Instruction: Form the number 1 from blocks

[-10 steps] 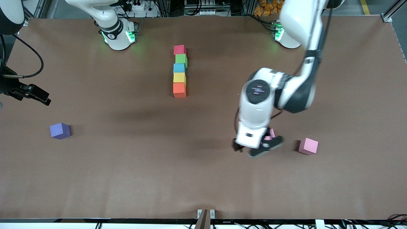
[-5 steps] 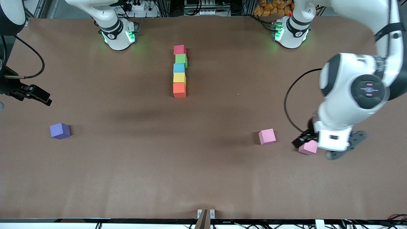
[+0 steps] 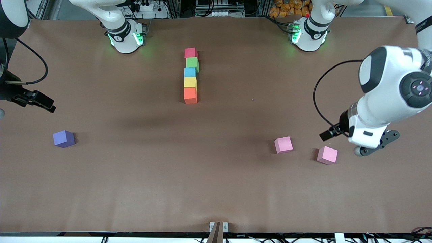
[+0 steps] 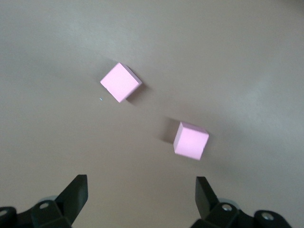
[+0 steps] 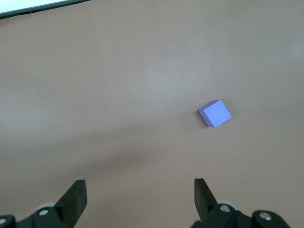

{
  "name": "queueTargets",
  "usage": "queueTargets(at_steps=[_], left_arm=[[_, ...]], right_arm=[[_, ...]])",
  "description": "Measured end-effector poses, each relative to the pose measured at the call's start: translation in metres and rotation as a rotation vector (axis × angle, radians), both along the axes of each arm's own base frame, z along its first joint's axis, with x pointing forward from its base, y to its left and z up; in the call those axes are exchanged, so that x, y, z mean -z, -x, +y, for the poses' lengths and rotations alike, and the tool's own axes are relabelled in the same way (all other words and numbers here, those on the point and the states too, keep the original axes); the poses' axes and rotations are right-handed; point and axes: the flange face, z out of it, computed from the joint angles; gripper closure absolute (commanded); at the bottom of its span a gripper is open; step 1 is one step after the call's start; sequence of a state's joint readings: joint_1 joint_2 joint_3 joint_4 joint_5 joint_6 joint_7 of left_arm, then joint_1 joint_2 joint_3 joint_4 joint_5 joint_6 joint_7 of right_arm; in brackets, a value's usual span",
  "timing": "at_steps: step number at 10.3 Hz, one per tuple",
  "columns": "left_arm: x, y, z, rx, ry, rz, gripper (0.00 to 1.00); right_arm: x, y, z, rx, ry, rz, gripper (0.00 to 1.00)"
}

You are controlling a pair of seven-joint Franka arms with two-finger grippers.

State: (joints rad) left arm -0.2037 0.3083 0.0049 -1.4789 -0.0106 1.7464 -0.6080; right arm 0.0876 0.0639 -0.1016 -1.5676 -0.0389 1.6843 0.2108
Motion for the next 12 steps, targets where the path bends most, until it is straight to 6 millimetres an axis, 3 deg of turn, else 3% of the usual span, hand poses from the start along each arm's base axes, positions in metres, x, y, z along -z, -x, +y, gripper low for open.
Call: queueTargets(at_steps=[6, 8, 12], left_arm=[[-0.109, 0.052, 0.034, 0.296, 0.015, -0.183, 0.00], [-0.130, 0.065, 0.034, 0.355, 0.007, -0.208, 0.00], [-0.147, 0.088, 0.045, 0.494, -0.003, -0.131, 0.00]], right_arm=[[0.001, -0.001, 0.002, 0.008, 0.000, 0.000, 0.00], [0.001, -0.001, 0.002, 0.008, 0.000, 0.000, 0.00], [0.001, -0.001, 0.002, 0.012, -0.001, 0.000, 0.00]])
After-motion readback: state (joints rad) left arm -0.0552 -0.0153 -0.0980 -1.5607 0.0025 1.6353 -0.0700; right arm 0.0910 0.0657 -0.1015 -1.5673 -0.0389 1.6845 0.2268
